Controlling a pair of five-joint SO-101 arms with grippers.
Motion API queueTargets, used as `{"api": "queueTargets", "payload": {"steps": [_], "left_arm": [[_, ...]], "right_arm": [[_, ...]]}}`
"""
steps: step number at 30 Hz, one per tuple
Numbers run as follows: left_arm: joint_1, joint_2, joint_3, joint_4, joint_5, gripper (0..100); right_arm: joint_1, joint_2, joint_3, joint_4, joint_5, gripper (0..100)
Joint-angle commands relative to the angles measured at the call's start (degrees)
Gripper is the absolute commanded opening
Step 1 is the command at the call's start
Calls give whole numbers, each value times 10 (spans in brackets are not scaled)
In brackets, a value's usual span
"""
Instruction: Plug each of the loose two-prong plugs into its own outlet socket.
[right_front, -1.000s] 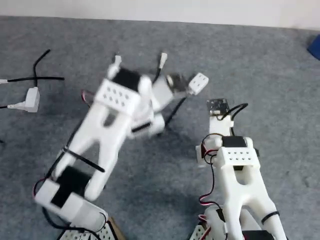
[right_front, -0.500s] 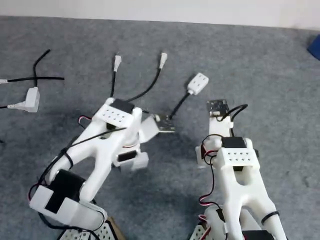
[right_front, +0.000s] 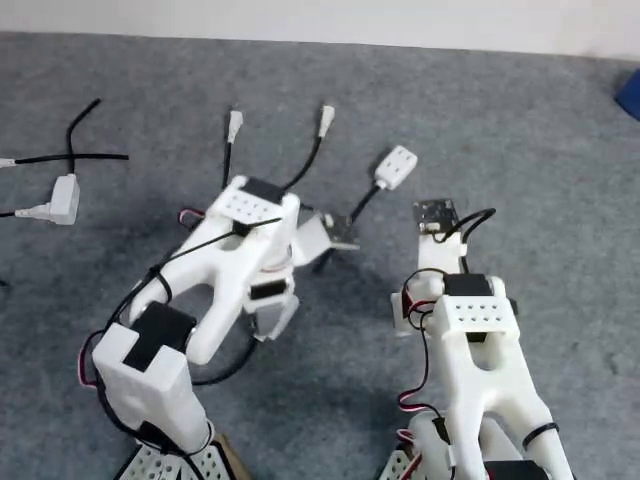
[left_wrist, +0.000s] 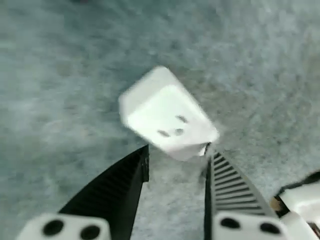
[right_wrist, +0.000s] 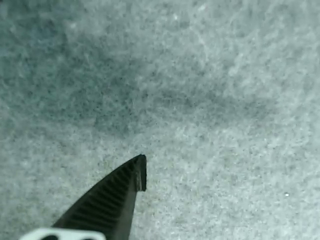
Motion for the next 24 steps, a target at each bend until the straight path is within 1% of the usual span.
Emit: {"api": "queueTargets", "payload": {"steps": [1,6,9,12,14,17,19,21,24], "left_arm": [[-7,-3,-63,28,4,182],[-7,2,-120,71,3,182],[6,3,-118,76,5,182],[23,4,-83,74,5,181],[44,4,-48,59,6,181],[65,3,3,9,42,181],[69,3,28,-21,48,181],[64,3,42,-45,48,181],[33,3,44,-54,46,181]], "right_arm": [[6,-12,-1,-6,6,568],[6,-12,-1,-7,6,568],[6,-12,-1,-7,7,568],[6,-12,-1,-7,7,568],[6,-12,-1,-7,7,568],[6,-12,-1,-7,7,568],[6,-12,0,-7,7,568],[6,-12,0,-6,7,568],[6,-13,12,-7,7,568]]}}
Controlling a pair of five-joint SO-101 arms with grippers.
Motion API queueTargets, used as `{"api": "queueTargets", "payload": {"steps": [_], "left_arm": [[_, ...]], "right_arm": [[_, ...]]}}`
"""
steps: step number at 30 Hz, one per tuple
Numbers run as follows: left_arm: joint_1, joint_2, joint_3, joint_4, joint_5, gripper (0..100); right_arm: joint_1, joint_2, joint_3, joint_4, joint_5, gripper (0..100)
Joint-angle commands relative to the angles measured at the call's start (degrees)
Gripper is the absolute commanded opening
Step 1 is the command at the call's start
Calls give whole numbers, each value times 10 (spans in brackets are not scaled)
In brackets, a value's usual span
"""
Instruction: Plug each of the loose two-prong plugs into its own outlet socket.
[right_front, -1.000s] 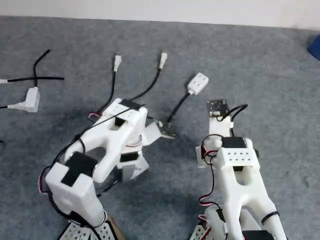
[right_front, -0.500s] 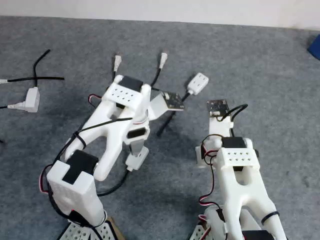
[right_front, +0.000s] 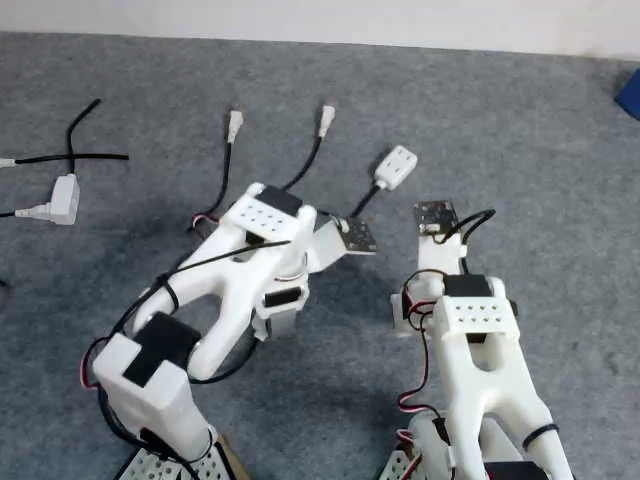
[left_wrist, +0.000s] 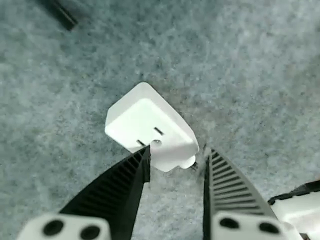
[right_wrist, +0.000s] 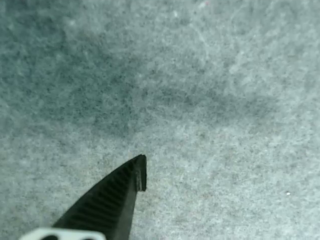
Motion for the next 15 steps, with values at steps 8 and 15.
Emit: {"api": "queueTargets", "payload": {"steps": [8,15], "left_arm": [[-109,73,-15,-28,-44,181],[-192,196,-146,4,-86,181]], "right_arm": [[6,-17,6,-7,7,568],[6,-17,7,-7,7,568]]}}
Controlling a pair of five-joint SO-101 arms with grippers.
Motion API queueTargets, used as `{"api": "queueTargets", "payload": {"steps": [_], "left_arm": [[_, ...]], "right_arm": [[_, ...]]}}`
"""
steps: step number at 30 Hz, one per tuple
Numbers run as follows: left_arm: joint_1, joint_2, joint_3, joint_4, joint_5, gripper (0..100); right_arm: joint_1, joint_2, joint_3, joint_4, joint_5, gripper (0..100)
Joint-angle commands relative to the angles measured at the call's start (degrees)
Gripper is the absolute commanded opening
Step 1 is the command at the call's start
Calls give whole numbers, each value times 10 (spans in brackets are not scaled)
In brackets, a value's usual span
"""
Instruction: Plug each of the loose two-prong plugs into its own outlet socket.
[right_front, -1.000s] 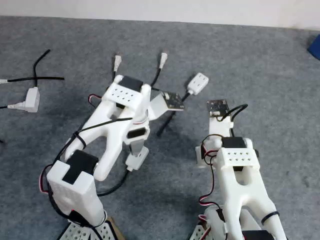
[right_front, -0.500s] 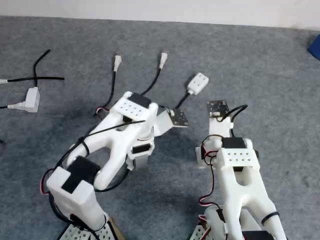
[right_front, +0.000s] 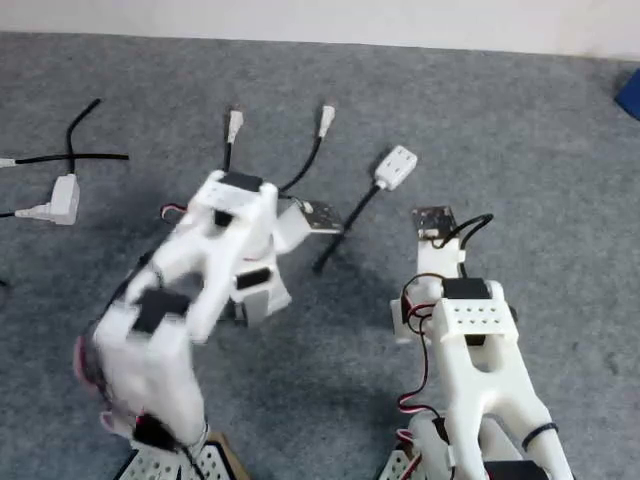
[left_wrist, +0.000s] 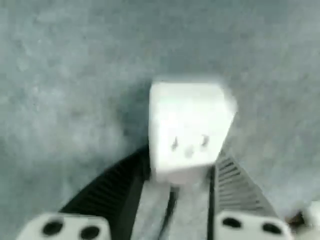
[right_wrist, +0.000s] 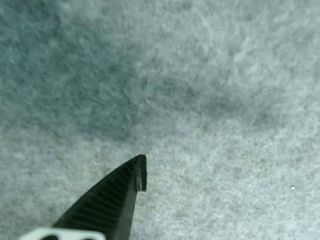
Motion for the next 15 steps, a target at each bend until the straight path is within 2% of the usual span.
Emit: {"api": "queueTargets", "payload": {"steps": [1,7,15], "left_arm": [[-46,55,-80,25,-14,181],[-92,66,-224,120,-29,143],[-68,63,-291,182,-25,144]], "right_arm": [[6,-17,-2,-6,7,568],[6,-17,-2,-15,7,568],[6,-15,-1,-21,7,568]]}}
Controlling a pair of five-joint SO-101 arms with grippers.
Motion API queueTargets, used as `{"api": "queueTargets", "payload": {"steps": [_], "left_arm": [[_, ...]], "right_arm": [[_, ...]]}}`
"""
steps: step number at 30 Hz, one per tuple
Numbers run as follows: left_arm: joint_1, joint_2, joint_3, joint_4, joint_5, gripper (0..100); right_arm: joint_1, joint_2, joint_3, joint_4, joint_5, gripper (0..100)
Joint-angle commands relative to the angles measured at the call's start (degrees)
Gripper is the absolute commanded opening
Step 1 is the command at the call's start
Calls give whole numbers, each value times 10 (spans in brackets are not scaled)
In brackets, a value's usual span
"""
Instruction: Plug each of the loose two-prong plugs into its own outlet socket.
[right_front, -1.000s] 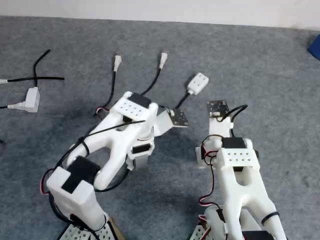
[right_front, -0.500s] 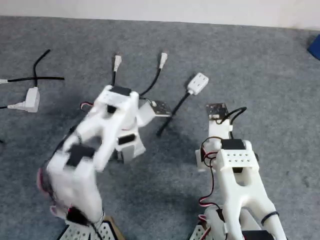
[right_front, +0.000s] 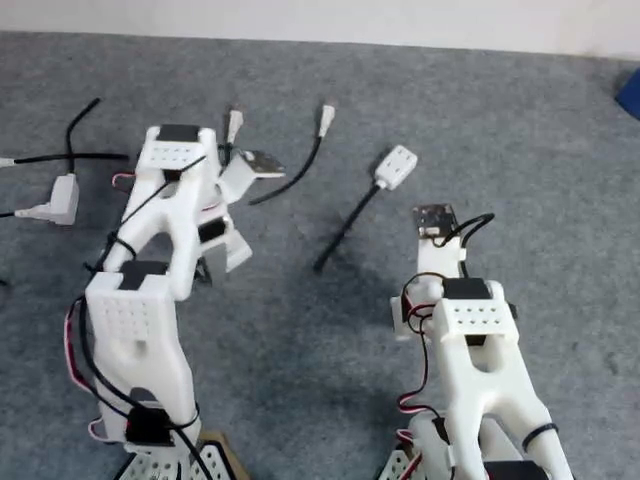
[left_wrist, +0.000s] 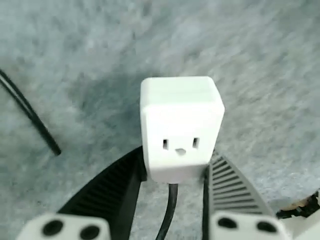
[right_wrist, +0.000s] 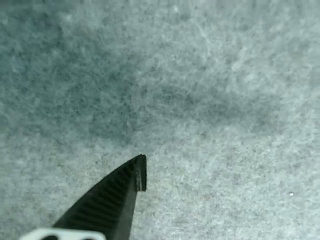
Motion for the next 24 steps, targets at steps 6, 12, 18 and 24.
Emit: {"api": "queueTargets", "payload": {"steps": [6,12,18,24], "left_arm": [[112,-98,53,23,-2,144],[268,-246,225,22,-2,144],[276,-326,262,2,11,165],[236,-305,262,2,-28,337]], "right_arm": [[6,-15,-1,-7,7,568],[6,-17,-1,-7,7,568],[6,-17,-1,-7,7,568],[6,-17,0,-7,7,568]]}}
